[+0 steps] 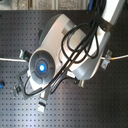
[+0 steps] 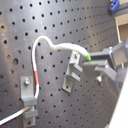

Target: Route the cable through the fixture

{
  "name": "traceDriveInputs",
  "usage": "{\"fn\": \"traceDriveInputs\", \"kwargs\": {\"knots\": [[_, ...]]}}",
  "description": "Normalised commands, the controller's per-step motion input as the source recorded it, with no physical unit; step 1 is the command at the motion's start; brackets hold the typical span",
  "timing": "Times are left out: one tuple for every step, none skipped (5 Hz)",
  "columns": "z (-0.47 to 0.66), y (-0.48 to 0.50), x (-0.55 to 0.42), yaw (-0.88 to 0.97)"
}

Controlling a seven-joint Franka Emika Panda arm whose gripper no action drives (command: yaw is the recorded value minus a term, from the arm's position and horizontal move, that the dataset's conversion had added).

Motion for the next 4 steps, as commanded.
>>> {"fn": "traceDriveInputs", "kwargs": {"knots": [[0.31, 0.114, -0.297, -0.08], [0.41, 0.19, -0.264, -0.5], [0.33, 0.16, -0.087, -0.72], [0.36, 0.132, -0.089, -0.82]]}}
